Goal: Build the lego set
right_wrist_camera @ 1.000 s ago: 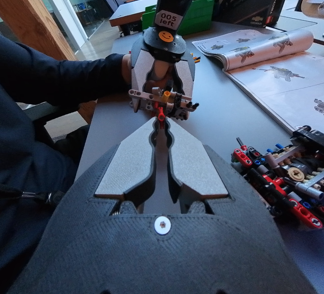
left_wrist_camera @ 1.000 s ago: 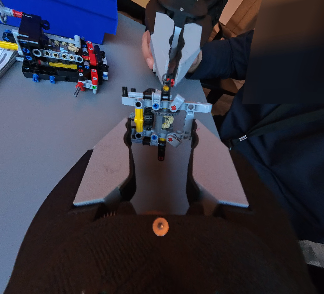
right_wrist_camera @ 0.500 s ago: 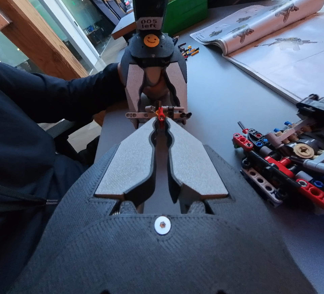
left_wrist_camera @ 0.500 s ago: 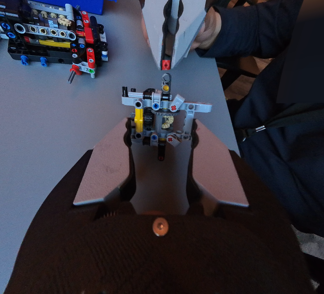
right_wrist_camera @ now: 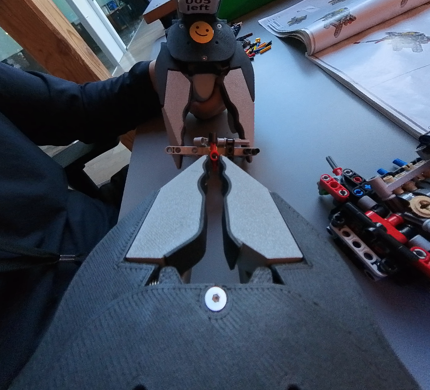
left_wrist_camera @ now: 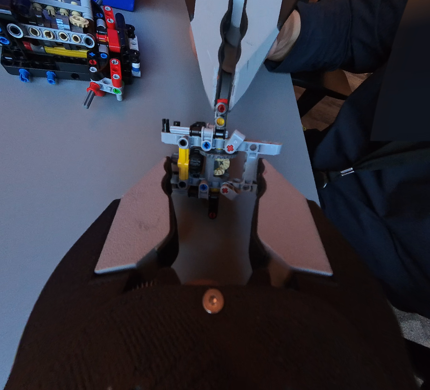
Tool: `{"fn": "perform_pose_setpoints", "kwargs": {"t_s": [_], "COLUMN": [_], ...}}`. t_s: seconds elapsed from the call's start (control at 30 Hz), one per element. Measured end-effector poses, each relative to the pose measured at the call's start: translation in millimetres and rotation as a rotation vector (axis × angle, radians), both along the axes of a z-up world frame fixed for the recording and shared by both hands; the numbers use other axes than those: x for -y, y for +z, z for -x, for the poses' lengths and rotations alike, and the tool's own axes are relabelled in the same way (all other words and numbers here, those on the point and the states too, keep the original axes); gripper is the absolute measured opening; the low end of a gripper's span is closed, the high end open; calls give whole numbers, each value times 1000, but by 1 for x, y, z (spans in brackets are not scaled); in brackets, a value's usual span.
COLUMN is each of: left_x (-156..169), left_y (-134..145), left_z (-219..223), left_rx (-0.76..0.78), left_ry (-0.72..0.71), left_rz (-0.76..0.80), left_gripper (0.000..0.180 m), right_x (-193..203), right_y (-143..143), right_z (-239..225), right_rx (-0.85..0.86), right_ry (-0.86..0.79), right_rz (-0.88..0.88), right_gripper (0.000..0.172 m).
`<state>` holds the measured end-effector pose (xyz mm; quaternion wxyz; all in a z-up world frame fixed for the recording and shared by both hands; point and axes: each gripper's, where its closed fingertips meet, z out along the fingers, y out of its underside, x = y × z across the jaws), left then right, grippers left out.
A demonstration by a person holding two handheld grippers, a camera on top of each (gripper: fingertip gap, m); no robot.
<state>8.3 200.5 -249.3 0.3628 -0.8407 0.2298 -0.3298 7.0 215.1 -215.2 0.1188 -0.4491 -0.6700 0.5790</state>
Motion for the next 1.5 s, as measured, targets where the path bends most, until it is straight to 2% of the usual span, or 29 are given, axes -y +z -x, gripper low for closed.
{"fn": "perform_pose_setpoints", "kwargs": {"t_s": [0.1,0.2,0.37,0.5,0.6,0.7,0.93,1.17,1.3,1.5], "left_x": [3,7,1,-3,-8,-10,-14,-11,-9,-8], "left_y": [5,20,51,34,30,29,41,56,49,46], "left_z": [6,17,19,5,0,2,-1,-11,-13,-19], "left_rx": [1,34,99,-28,-61,-85,-111,30,-3,51], "left_ry": [3,17,49,10,0,-7,-4,-41,-64,-90], "left_rz": [-16,-62,-103,-17,8,8,-115,-235,-222,-150], "left_gripper": [83,80,36,28,22,5,5,5,5,5], "right_x": [1,2,4,3,3,4,3,3,6,5], "right_y": [-2,-3,-7,-8,-8,-8,2,21,14,10], "right_z": [0,0,0,1,1,0,-1,-8,-11,-15], "right_rx": [8,16,39,50,53,49,-26,-178,-161,-183], "right_ry": [5,8,19,18,19,25,3,4,36,58], "right_rz": [-8,-13,-20,-18,-12,-15,-24,-101,-160,-311], "right_gripper": [4,4,4,4,3,4,4,4,3,3]}}
